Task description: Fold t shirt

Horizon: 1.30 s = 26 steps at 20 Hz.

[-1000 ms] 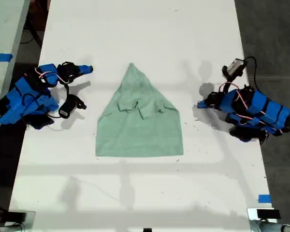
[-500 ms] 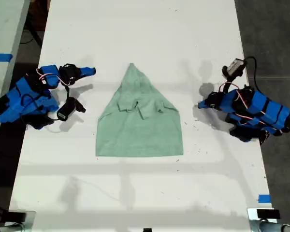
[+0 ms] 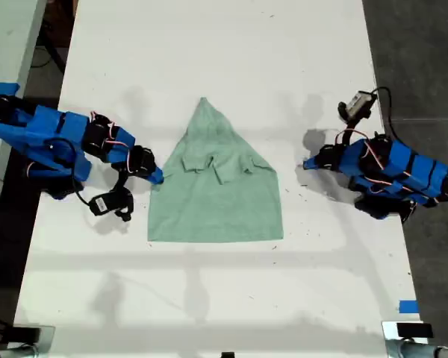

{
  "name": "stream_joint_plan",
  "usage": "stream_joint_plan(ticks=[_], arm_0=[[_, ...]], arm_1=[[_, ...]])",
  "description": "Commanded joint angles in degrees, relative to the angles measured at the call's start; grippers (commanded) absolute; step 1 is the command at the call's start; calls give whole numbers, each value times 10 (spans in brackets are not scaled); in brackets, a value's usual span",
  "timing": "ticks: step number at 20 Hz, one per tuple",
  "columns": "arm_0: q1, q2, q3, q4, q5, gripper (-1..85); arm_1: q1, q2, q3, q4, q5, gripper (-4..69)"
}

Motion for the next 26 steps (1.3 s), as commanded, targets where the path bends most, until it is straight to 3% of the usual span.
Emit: stream_joint_plan(ticks=[1, 3, 4, 5, 8, 11, 12, 13, 14, 15, 18, 21, 26], arm_0=[[-38, 46, 3, -2, 12, -3], [-52, 64, 10, 12, 19, -3], [-59, 75, 20, 14, 21, -3], [-63, 93, 34, 12, 21, -3], [-61, 156, 75, 10, 13, -3], [-53, 201, 105, 11, 5, -3], [-50, 208, 111, 12, 3, -3], [-47, 212, 112, 11, 2, -3], [-47, 214, 112, 10, 2, -3], [-45, 214, 112, 9, 2, -3], [-40, 210, 112, 3, 1, -3], [-46, 207, 117, -6, 5, -3], [-50, 209, 120, -4, 7, -3]], arm_1=[[-109, -75, -83, -27, 87, 19], [-192, -253, -156, -82, 162, 56], [-233, -374, -200, -117, 191, 127], [-270, -501, -251, -141, 221, 245], [-332, -741, -318, -263, 260, 365], [-347, -894, -347, -384, 255, 300], [-345, -935, -367, -403, 244, 225], [-343, -955, -381, -403, 243, 105], [-340, -947, -378, -396, 249, 16], [-338, -918, -372, -364, 262, 18], [-323, -732, -344, -161, 316, 6], [-282, -621, -403, -25, 274, 2], [-311, -928, -764, -4, 162, 2]])
